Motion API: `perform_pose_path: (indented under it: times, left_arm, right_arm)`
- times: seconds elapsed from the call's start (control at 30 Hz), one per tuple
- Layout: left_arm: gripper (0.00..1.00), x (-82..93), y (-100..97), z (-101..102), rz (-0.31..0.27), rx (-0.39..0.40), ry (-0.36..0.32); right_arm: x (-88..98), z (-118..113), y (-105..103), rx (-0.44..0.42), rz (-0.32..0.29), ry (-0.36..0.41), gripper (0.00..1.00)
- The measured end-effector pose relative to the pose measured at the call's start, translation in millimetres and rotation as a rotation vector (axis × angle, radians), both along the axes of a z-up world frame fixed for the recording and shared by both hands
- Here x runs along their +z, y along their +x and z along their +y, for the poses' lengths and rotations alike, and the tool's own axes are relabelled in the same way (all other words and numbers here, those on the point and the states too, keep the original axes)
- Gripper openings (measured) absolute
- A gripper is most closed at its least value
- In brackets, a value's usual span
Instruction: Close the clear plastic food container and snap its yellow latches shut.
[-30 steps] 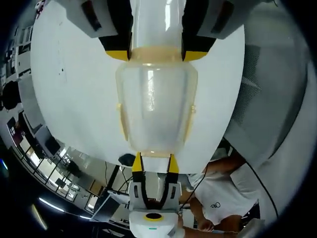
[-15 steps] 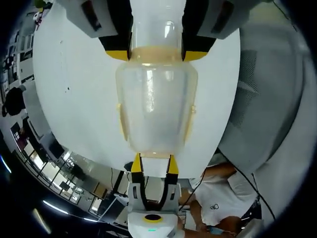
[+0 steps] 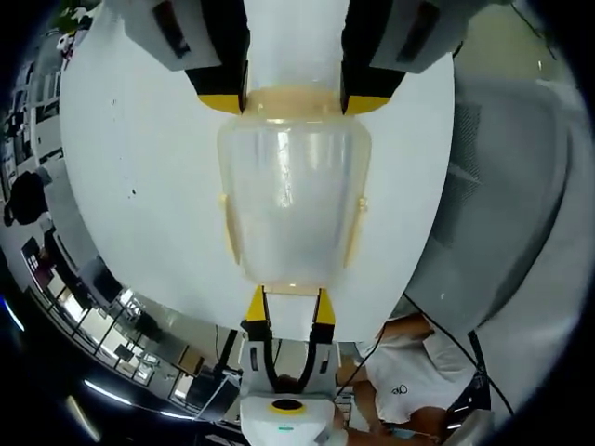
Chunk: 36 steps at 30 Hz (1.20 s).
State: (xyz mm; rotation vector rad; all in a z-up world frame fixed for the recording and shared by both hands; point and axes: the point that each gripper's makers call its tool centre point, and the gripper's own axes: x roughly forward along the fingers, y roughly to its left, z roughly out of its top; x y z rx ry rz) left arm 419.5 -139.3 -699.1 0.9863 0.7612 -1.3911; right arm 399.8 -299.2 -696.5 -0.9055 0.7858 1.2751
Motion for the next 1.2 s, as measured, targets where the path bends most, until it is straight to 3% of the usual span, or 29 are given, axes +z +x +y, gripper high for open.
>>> perform_pose_path:
  times: [0.6,1.2]
  left_arm:
    - [0.37,-21.9,3.7,-37,0.038,0.002,0.015]
    - [0.37,-40.6,5.6,-50,0.070,0.005,0.050]
  right_arm:
    - [-21.0,-38,4,-0.001,0.029,-0.016,0.36]
    - [-42.2,-50,8,0.005,0.059,-0.023,0.36]
